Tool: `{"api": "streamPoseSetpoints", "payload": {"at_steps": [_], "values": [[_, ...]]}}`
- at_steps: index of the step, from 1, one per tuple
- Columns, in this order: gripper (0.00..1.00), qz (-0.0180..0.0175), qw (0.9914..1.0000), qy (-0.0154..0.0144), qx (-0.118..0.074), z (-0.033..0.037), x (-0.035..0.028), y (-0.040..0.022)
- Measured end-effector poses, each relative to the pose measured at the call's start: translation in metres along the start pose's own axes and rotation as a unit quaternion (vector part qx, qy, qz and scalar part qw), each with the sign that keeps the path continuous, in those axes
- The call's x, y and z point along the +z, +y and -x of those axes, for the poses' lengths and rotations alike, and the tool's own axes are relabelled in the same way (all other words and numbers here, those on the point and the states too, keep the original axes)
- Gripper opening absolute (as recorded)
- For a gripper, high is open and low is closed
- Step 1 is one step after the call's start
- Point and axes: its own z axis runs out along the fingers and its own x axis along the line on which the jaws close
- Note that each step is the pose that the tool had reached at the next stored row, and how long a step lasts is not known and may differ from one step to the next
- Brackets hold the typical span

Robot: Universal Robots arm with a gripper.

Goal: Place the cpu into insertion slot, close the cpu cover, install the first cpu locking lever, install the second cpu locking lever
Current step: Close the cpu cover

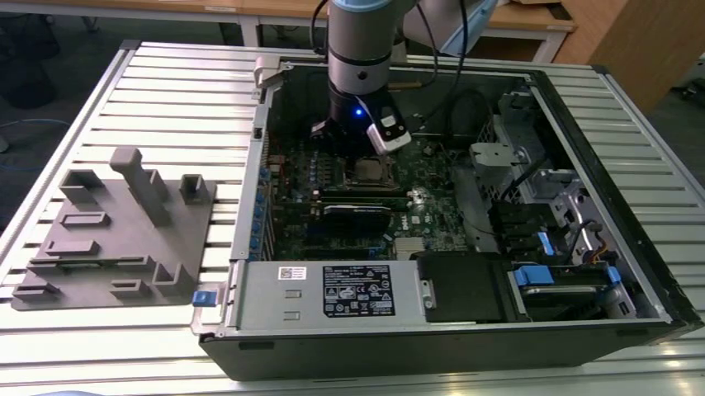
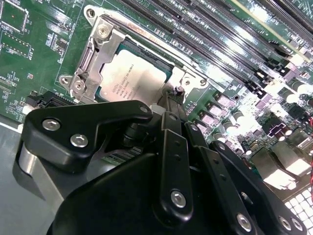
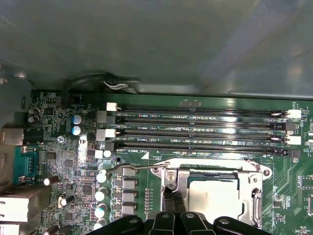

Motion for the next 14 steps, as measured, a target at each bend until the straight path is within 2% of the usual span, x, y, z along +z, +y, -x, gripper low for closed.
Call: {"api": "streamPoseSetpoints", "payload": {"at_steps": [5,14], "values": [[0.11,0.0009,1.0,-0.0007,0.0,0.0003,-0.0021,0.0004],[0.11,0.0,1.0,-0.0001,0.0,0.0004,-0.0184,0.0007]]}}
